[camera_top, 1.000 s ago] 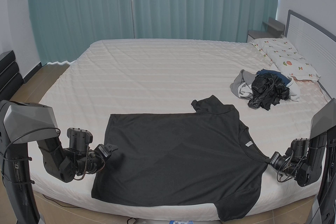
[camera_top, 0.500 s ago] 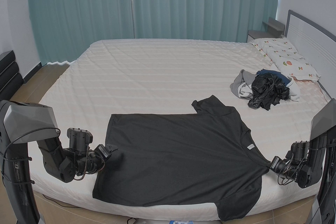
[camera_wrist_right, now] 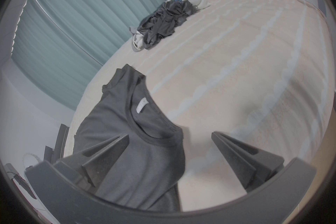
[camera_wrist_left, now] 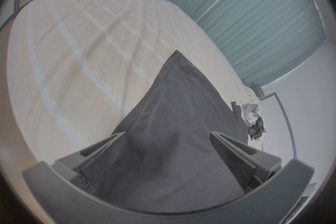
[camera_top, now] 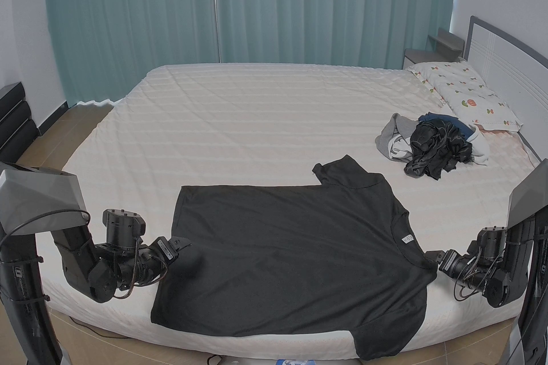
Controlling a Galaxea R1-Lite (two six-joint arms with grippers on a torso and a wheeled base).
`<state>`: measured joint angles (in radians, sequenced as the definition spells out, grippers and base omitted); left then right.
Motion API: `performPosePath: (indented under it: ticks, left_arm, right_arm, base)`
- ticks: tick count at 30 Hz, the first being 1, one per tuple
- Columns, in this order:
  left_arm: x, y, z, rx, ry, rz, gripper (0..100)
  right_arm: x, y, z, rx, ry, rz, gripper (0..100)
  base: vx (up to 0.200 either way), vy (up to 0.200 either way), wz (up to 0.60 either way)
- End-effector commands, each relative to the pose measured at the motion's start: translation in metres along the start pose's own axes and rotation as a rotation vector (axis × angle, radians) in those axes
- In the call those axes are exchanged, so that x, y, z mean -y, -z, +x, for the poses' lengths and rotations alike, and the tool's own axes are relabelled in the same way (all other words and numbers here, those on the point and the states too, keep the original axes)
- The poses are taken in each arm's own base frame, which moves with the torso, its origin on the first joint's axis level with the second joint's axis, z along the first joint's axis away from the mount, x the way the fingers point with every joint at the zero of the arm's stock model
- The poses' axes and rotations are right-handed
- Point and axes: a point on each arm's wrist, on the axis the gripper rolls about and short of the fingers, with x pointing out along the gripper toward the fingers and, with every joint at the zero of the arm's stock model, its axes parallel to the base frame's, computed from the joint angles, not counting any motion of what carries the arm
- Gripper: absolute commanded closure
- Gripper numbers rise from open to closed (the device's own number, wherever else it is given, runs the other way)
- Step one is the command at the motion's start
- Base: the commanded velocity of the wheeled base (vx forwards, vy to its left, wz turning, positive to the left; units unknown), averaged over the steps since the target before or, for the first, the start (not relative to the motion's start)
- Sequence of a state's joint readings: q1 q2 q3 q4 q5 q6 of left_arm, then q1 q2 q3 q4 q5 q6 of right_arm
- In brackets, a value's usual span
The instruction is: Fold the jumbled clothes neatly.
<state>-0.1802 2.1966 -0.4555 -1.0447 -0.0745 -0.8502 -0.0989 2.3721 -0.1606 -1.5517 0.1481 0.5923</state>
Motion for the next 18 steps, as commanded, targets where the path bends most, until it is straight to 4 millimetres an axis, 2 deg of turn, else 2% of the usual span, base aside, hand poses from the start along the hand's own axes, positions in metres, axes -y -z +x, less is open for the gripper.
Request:
performPosePath:
  ticks: [1, 4, 10, 15, 18]
  left_arm:
    - [0.012, -0.005, -0.028, 0.038, 0.054, 0.011, 0]
    - [0.005, 0.012, -0.040, -0.010, 0.027, 0.025, 0]
    - [-0.016, 0.033, -0.056, -0.088, -0.040, 0.024, 0]
    - [-0.017, 0.039, -0.062, -0.107, -0.045, -0.035, 0]
    - [-0.015, 0.045, -0.062, -0.132, -0.042, -0.048, 0]
  right_arm:
    - [-0.015, -0.014, -0.014, 0.067, -0.063, -0.021, 0]
    - [-0.021, -0.015, -0.018, 0.071, -0.084, -0.033, 0]
    - [-0.021, 0.007, -0.031, -0.048, -0.096, 0.020, 0]
    - [-0.021, 0.012, -0.042, -0.096, -0.104, 0.128, 0]
    - [-0.021, 0.019, -0.041, -0.158, -0.126, 0.146, 0]
  base:
    - [0.000, 0.000, 0.00]
    - [0.000, 0.000, 0.00]
    - [0.000, 0.000, 0.00]
    - [-0.200, 0.000, 0.00]
    - [-0.200, 0.000, 0.00]
